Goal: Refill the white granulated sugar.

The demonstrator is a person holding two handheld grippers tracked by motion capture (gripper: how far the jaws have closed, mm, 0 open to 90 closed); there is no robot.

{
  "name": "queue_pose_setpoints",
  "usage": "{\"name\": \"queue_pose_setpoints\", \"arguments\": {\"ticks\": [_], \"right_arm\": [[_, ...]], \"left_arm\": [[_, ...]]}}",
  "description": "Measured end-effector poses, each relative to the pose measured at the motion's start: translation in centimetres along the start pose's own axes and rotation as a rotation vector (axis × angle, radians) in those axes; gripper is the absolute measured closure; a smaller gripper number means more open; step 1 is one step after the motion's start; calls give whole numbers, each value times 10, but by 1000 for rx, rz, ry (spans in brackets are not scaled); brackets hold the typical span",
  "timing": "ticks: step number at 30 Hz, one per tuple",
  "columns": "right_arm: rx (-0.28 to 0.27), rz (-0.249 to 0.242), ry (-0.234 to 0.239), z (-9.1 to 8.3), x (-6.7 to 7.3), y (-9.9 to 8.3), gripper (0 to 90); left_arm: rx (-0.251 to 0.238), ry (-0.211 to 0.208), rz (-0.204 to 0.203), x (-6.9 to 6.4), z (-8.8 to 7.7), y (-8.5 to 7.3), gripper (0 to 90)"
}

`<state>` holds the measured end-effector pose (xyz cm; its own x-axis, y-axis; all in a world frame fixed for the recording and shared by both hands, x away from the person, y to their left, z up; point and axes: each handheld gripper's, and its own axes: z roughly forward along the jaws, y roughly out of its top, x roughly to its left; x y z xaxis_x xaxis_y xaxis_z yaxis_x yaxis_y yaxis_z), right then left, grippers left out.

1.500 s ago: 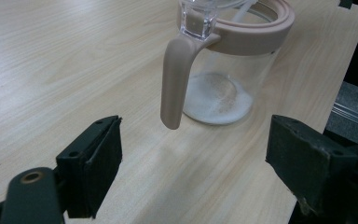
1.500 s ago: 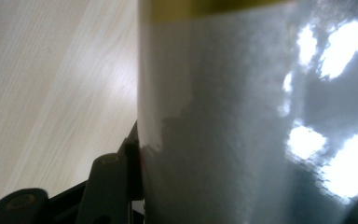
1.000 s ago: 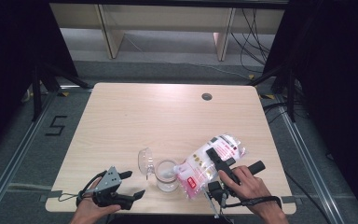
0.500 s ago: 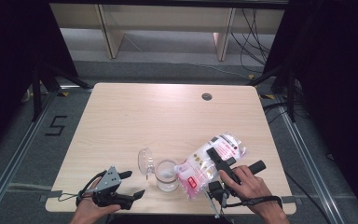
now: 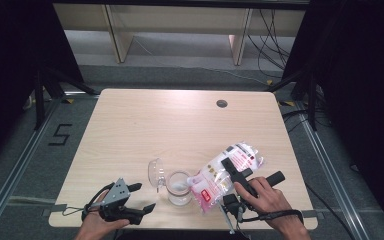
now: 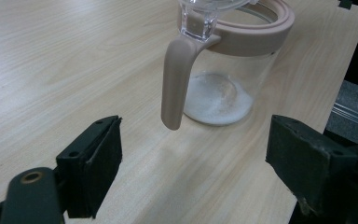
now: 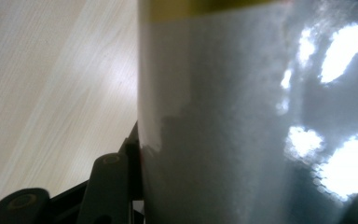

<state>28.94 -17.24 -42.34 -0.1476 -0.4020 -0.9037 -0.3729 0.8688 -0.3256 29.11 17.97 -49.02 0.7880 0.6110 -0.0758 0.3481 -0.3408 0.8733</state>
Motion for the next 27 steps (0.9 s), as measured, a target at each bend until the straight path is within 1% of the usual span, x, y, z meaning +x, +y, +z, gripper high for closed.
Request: {"name": "queue_pose_setpoints", "arguments": {"ticks": [1, 2, 3, 5, 15, 23, 25, 27], "right_arm": [[0, -2, -6, 0, 0, 0, 525], [6, 9, -1, 0, 1, 0, 525], [4, -3, -8, 0, 0, 0, 525], [3, -9, -8, 0, -1, 0, 526], [10, -28, -2, -1, -3, 1, 528], [8, -21, -1, -1, -2, 1, 530], [1, -34, -3, 0, -3, 1, 530], [5, -32, -3, -1, -3, 1, 530]], "left_arm": [[1, 0, 1, 0, 0, 0, 179], [0, 0, 1, 0, 0, 0, 179], [0, 0, 1, 0, 0, 0, 179], [0, -1, 1, 0, 0, 0, 179], [5, -1, 3, 0, -1, 0, 179], [5, -1, 3, 0, -1, 0, 179], [4, 1, 3, 0, 0, 0, 179], [4, 1, 2, 0, 0, 0, 179]]}}
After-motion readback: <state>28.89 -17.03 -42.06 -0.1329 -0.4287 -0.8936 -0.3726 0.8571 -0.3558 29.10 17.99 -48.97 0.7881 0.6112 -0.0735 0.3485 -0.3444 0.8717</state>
